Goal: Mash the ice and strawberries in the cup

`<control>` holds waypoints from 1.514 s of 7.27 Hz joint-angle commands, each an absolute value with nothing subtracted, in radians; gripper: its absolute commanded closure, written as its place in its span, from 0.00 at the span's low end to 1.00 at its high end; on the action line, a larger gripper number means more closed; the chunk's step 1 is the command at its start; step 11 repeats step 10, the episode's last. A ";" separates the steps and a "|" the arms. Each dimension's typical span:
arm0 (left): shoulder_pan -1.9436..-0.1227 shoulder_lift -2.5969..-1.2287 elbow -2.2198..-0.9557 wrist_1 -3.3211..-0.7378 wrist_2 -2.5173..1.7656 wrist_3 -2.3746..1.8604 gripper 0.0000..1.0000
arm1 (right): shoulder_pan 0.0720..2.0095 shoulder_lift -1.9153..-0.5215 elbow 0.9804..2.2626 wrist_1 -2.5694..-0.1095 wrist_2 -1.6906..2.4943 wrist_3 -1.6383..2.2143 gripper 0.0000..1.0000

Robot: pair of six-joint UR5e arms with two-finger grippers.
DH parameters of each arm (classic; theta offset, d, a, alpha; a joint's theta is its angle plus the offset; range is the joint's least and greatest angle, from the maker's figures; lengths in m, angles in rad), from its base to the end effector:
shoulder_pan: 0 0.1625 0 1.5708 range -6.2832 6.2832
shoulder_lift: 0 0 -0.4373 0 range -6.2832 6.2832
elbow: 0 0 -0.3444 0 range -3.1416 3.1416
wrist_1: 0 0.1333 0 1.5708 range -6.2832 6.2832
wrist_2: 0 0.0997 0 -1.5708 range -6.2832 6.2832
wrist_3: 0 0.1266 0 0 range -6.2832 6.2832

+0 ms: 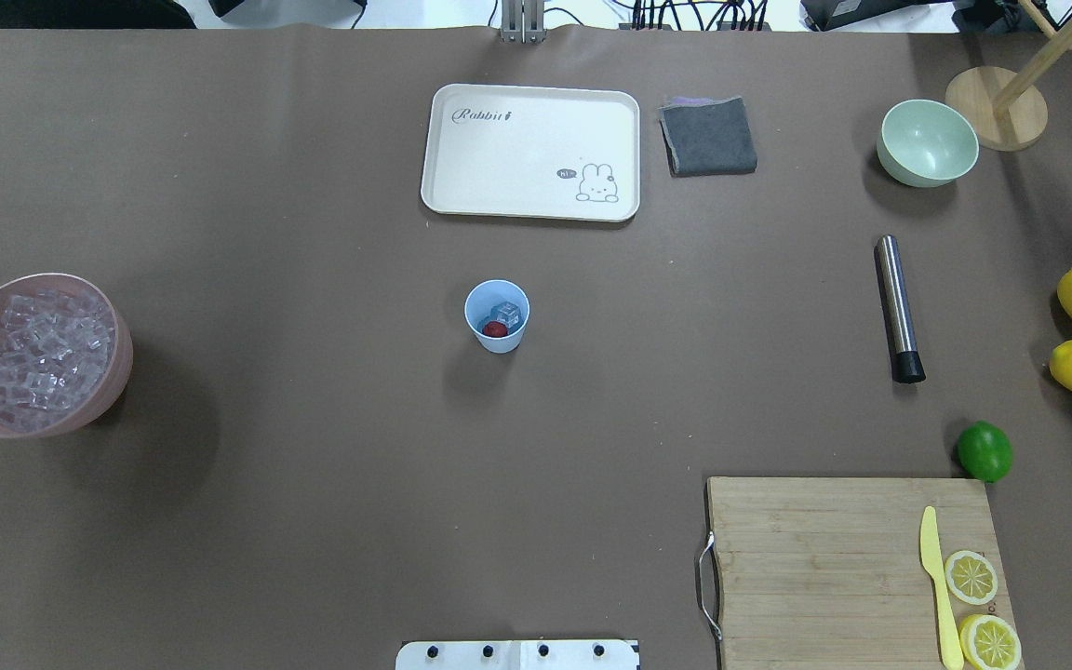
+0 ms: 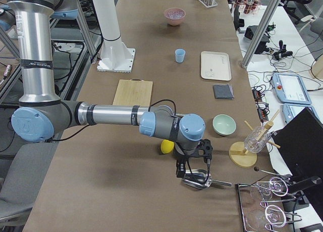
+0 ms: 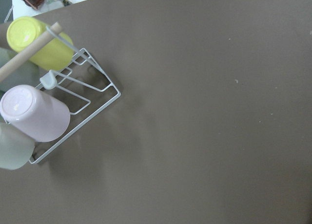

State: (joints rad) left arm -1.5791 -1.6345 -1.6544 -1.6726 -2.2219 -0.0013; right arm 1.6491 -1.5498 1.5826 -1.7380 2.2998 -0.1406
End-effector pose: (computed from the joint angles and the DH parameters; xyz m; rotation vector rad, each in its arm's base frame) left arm -0.0606 -0.4895 0.6214 0.2425 0.6468 0.0719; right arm 0.0832 -0.4344 0.6953 -0.0481 -0.7375 -0.0105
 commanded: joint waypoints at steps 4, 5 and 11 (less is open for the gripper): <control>-1.589 -1.621 -1.637 -1.675 -2.221 -0.002 0.02 | 1.649 -1.532 1.583 -1.738 2.304 -0.137 0.00; -1.589 -1.624 -1.634 -1.675 -2.223 -0.003 0.02 | 1.649 -1.532 1.582 -1.738 2.306 -0.137 0.00; -1.586 -1.628 -1.635 -1.675 -2.223 -0.006 0.02 | 1.649 -1.534 1.583 -1.738 2.315 -0.138 0.00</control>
